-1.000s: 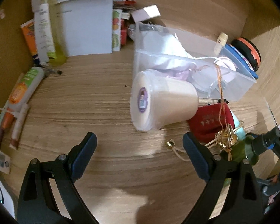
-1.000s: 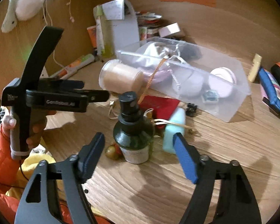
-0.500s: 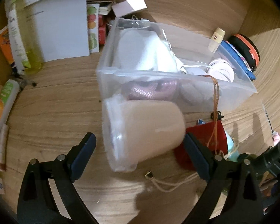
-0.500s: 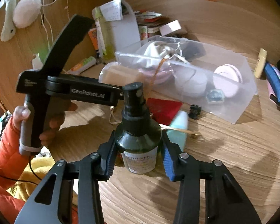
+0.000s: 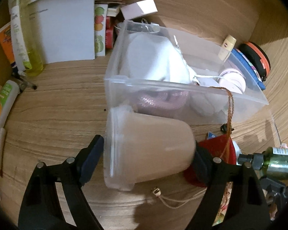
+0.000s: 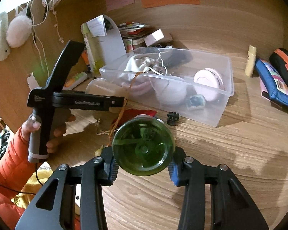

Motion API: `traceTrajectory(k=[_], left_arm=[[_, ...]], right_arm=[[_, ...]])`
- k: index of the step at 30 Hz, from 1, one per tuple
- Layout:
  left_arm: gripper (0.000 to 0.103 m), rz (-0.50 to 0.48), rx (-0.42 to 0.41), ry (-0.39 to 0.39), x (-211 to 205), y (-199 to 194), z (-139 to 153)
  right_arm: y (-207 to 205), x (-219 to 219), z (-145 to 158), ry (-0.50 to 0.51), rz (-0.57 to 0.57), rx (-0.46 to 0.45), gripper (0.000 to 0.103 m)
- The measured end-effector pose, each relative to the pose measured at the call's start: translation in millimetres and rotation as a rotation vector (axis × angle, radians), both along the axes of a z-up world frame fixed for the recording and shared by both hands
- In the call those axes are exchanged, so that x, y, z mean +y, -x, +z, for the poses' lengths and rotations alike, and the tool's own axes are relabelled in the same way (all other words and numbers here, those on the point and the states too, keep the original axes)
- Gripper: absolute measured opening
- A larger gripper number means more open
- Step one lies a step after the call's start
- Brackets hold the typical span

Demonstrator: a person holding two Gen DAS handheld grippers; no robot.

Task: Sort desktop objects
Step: 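Grasp and lift the cream cup with the left tool while the right tool lifts the green bottle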

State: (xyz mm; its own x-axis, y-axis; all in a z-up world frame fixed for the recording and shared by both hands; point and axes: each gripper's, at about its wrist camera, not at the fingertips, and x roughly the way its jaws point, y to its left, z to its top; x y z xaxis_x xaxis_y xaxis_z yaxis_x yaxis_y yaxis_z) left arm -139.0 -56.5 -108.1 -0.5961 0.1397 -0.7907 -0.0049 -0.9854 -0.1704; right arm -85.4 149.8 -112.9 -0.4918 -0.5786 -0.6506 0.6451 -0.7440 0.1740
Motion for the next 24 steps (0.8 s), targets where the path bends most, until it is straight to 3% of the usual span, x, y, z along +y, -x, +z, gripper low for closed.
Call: traceTrajectory(k=[2, 4, 8, 14, 18, 24], left_arm=[[0.069, 0.003, 0.037, 0.006, 0, -7, 6], [0.066, 0.017, 0.08, 0.064, 5, -14, 12], [0.066, 0.012, 0.114, 0.098, 12, -19, 14], [0.066, 0.01, 0.112, 0.023, 3, -23, 13], [0.066, 0.032, 0.127, 0.015, -2, -28, 19], [0.066, 0.048, 0.186, -0.013, -9, -40, 48]], right_arm=[[0, 2, 2, 0.006, -0.002, 0.007, 0.038], [-1, 5, 7, 0.012, -0.007, 0.019, 0.038], [1, 8, 15, 0.019, -0.019, 0.041, 0.038], [1, 14, 29, 0.039, -0.035, 0.071, 0.038], [4, 18, 37, 0.044, -0.053, 0.094, 0.038], [16, 27, 46, 0.06, -0.079, 0.115, 0.038]])
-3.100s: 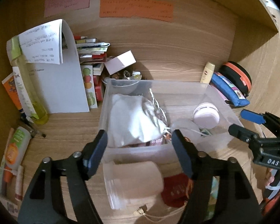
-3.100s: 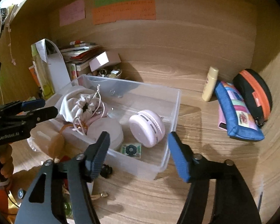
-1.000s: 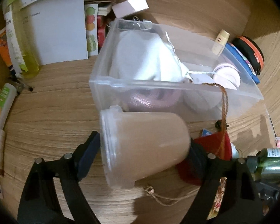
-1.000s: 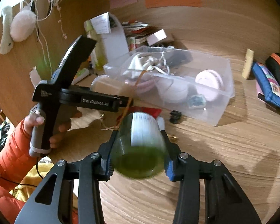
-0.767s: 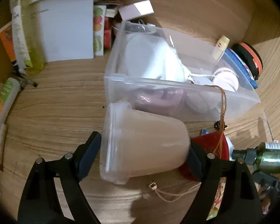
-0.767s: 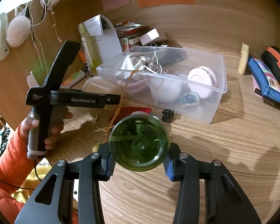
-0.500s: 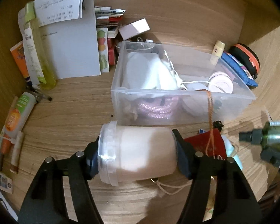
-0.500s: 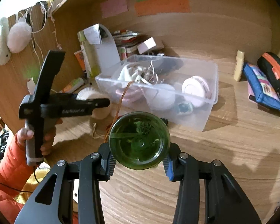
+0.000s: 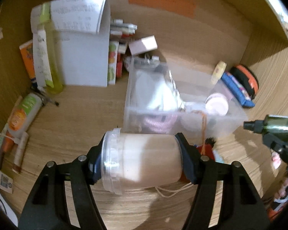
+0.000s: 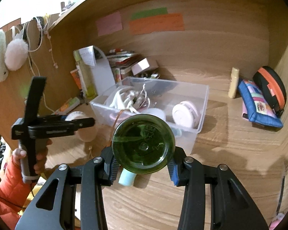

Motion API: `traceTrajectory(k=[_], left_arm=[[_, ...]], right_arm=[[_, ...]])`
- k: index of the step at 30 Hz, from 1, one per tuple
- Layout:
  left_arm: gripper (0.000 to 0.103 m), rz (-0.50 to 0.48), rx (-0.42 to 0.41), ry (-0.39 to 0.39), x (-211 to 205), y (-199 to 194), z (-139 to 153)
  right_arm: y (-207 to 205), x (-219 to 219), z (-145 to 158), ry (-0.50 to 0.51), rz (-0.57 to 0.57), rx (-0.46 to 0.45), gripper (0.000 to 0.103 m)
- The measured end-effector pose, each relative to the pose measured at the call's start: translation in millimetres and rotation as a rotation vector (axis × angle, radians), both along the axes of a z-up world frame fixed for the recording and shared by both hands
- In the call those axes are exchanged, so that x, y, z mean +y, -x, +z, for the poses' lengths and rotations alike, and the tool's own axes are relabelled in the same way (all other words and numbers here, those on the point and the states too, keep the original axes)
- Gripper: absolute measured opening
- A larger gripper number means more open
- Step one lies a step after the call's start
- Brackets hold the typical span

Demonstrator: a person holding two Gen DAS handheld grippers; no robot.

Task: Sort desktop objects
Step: 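Grasp and lift the cream cup with the left tool while the right tool lifts the green bottle, then lower the cream cup and green bottle into the clear box and open both tools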

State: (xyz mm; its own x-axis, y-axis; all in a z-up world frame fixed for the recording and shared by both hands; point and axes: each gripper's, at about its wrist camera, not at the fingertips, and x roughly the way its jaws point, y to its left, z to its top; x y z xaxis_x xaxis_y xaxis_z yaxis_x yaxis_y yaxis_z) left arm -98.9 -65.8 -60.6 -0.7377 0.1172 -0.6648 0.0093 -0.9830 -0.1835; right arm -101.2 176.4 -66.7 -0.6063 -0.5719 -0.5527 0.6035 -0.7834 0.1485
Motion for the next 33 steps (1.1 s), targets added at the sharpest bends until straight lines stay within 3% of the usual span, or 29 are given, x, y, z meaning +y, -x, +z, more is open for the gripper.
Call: traceTrajectory(k=[6, 12, 18, 26, 33], left_arm=[[0.066, -0.029, 0.077, -0.048, -4, 4, 32], [0.066, -0.037, 0.125, -0.046, 0, 21, 47], [0.066, -0.047, 0.098, -0.062, 10, 58, 36], [0.066, -0.084, 0.097, -0.008, 29, 76, 23], [0.066, -0.088, 0.046, 0.012, 32, 86, 7]], right_arm=[[15, 3, 0, 0.015, -0.019, -0.01, 0.038], [34, 1, -3, 0.019, -0.032, -0.021, 0.038], [57, -10, -13, 0.035, -0.029, -0.066, 0.038], [87, -26, -30, 0.038, -0.026, -0.128, 0.038], [91, -32, -34, 0.011, -0.027, -0.108, 0.039]])
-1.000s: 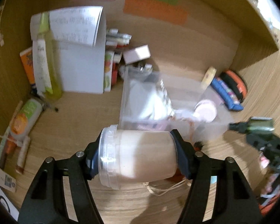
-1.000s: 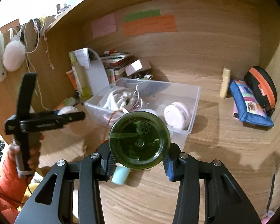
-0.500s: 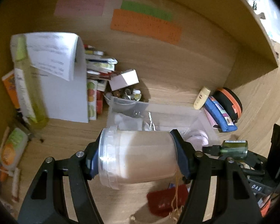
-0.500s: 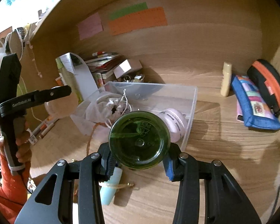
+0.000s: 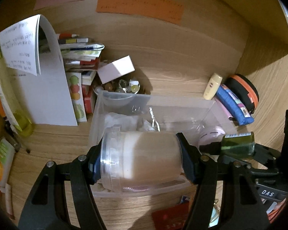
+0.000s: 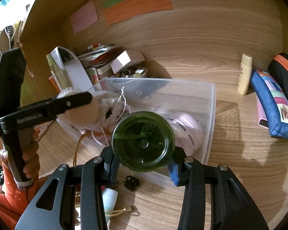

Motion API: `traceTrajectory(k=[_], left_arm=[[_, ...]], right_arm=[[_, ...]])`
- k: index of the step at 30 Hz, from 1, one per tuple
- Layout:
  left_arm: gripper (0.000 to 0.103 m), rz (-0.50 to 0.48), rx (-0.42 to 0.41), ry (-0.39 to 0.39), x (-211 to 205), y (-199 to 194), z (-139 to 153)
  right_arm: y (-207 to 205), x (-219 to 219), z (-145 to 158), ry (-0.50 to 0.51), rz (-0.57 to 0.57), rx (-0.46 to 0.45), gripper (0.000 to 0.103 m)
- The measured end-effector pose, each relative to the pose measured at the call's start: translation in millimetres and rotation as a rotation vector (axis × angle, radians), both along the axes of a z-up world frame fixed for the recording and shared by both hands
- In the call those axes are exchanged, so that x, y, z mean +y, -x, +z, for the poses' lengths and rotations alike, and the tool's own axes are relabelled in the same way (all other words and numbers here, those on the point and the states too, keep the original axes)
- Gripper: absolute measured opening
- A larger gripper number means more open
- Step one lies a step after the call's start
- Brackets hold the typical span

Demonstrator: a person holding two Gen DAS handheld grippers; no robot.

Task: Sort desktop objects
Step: 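Lower the cream cup and green bottle into the clear box and open both tools, then grasp the gourd ornament with the left tool while the right tool grasps the pale blue bottle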

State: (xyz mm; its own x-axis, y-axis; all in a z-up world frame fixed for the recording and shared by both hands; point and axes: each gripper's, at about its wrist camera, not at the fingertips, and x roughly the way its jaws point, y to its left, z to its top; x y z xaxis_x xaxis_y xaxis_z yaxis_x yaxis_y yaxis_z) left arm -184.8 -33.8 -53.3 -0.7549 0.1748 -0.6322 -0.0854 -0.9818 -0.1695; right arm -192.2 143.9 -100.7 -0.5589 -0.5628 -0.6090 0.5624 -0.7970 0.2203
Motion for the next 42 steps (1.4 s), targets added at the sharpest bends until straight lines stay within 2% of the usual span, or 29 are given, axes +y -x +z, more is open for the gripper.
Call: traceTrajectory(k=[5, 8, 13, 17, 23, 31, 35, 42], left_arm=[[0.066, 0.003, 0.0, 0.025, 4, 0, -2], [0.069, 0.018, 0.023, 0.067, 9, -4, -1], [0.08, 0.011, 0.065, 0.112, 19, -14, 8], [0.092, 0.016, 0.076, 0.102, 18, -23, 15], [0.097, 0.031, 0.074, 0.084, 13, -42, 25], [0.098, 0.04, -0.013, 0.106, 6, -76, 7], [0.098, 0.041, -0.057, 0.15, 9, -92, -8], [0.098, -0.002, -0.128, 0.172, 20, -121, -34]], right_arm=[[1, 0, -1, -0.017, -0.011, 0.017, 0.04], [-2, -1, 1, -0.049, -0.039, 0.047, 0.048], [-8, 3, 5, -0.055, -0.072, 0.066, 0.063], [-13, 10, 9, -0.052, -0.1, 0.073, 0.067], [-28, 19, 16, -0.038, -0.122, 0.078, 0.075], [-54, 32, 12, -0.057, -0.128, 0.072, 0.077], [-63, 37, 3, -0.073, -0.117, 0.043, 0.077], [-73, 35, -13, -0.082, -0.072, -0.014, 0.077]])
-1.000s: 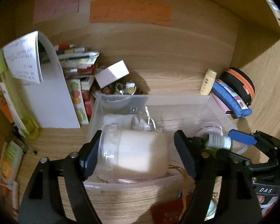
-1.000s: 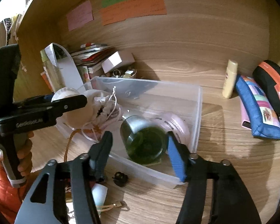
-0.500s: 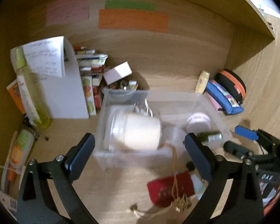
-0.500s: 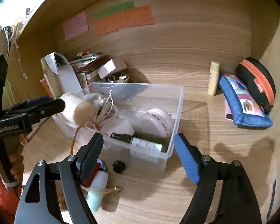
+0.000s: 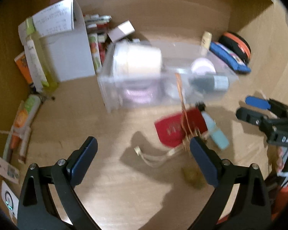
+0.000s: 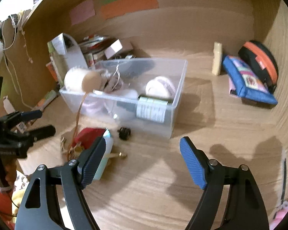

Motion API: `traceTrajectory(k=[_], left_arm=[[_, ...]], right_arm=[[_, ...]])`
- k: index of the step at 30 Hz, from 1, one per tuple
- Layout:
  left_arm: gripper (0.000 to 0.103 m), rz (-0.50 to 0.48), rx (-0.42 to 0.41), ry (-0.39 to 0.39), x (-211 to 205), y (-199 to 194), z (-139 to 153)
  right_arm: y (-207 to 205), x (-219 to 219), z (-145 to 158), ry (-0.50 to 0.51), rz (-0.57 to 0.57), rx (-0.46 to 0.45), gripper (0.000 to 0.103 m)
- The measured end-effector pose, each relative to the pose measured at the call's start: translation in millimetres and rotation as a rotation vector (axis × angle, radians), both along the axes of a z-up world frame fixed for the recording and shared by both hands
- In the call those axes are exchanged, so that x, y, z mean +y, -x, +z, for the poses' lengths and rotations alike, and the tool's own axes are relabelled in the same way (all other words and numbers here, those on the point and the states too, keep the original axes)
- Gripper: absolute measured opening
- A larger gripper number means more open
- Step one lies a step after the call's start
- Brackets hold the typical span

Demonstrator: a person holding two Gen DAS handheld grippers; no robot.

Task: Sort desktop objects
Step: 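Grasp the gourd ornament with the left tool while the right tool grasps the pale blue bottle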

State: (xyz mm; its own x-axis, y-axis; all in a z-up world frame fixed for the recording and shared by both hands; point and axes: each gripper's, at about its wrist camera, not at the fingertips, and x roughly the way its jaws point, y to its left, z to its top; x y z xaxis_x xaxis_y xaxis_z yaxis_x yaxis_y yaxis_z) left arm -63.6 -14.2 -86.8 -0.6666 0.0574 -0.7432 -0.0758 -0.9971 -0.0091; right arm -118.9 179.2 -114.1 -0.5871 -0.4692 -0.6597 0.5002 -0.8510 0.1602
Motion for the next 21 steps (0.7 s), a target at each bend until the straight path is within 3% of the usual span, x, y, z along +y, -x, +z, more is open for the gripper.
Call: traceTrajectory(k=[9, 12, 13, 16, 21], left_arm=[[0.098, -0.097, -0.07, -0.032, 25, -17, -24], [0.098, -0.149, -0.055, 0.0, 36, -19, -30], [0.096, -0.157, -0.053, 0.004, 37, -19, -31], [0.076, -0.177, -0.064, 0.008, 39, -20, -36], [0.062, -0.18, -0.034, 0.007, 37, -22, -35]], right_arm=[[-20, -16, -23, -0.025, 0.099, -0.042, 0.077], [-23, -23, -26, -0.037, 0.132, -0.05, 0.077], [-24, -27, -28, -0.046, 0.149, -0.057, 0.076], [-24, -35, -29, -0.061, 0.184, -0.071, 0.07], [-21, -48, -33, -0.069, 0.215, -0.093, 0.061]])
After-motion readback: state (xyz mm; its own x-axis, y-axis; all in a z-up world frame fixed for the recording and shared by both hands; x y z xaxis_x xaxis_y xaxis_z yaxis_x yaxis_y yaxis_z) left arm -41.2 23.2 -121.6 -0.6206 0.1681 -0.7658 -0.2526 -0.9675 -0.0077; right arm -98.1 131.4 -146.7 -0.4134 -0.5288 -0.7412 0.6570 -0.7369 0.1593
